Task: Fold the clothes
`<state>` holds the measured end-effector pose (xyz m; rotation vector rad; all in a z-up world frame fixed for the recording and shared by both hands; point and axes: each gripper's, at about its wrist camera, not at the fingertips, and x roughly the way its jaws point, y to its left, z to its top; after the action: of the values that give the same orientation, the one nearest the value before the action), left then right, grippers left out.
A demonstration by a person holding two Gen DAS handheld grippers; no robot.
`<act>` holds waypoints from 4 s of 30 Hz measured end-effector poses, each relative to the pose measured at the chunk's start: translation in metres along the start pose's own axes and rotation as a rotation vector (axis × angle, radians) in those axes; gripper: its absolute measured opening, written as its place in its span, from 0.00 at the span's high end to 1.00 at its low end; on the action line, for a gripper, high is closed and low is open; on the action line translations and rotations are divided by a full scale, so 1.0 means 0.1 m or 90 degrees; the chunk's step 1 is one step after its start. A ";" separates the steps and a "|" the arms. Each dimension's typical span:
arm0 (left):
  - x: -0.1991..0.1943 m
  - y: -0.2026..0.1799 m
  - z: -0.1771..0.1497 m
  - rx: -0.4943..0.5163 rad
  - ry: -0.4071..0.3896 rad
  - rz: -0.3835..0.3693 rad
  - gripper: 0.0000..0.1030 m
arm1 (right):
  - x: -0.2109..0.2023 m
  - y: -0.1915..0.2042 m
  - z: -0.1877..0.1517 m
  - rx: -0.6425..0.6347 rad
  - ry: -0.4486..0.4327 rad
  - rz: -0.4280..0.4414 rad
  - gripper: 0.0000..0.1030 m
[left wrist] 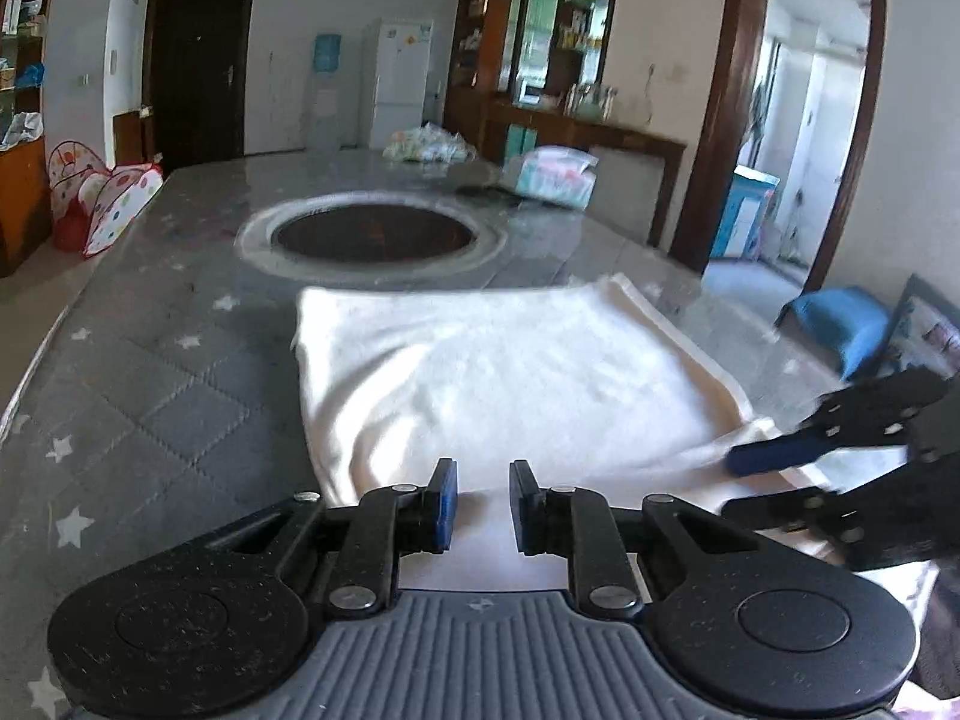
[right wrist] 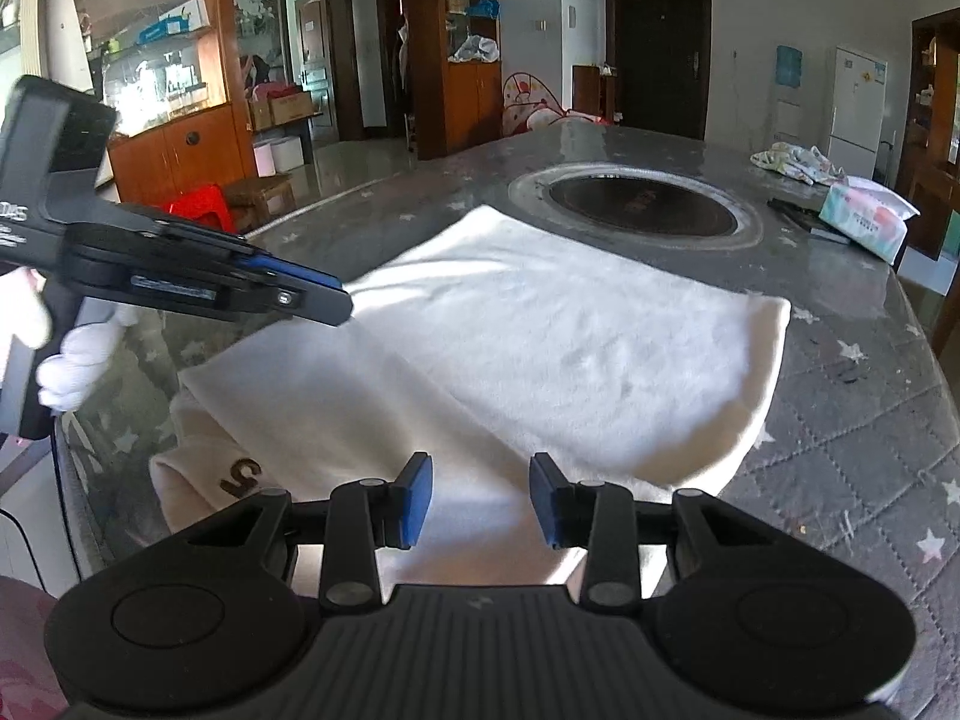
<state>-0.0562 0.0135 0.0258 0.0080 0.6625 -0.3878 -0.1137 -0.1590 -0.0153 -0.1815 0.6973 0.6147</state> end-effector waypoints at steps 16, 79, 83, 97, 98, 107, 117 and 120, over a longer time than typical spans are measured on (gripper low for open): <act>-0.03 0.08 -0.03 0.005 -0.002 0.010 0.78 | -0.22 0.07 -0.03 -0.074 0.004 -0.004 0.66; -0.51 -0.46 -0.36 0.271 -0.092 -0.085 0.91 | -0.48 0.57 -0.39 -0.386 0.039 0.002 0.43; -0.39 -0.36 -0.22 0.221 -0.080 -0.092 0.91 | -0.42 0.53 -0.36 -0.367 0.028 -0.004 0.47; -0.49 -0.35 -0.49 0.281 -0.078 -0.059 0.75 | -0.30 0.14 -0.06 -0.169 0.057 0.054 0.89; -0.51 -0.35 -0.53 0.294 -0.075 -0.053 0.70 | -0.30 0.14 -0.05 -0.166 0.057 0.055 0.89; -0.55 -0.37 -0.83 0.404 -0.073 -0.008 0.68 | -0.27 0.19 -0.07 -0.183 0.057 0.042 0.89; -0.72 -0.33 -0.81 0.360 -0.096 -0.016 0.93 | -0.44 0.30 -0.16 -0.204 0.031 0.031 0.93; -0.89 -0.35 -0.80 0.340 -0.106 -0.022 0.93 | -0.59 0.36 -0.17 -0.217 0.026 0.041 0.93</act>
<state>-0.1810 0.0223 0.0200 0.4673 0.3810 -0.5837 -0.1795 -0.1633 0.0115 -0.4904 0.6353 0.7918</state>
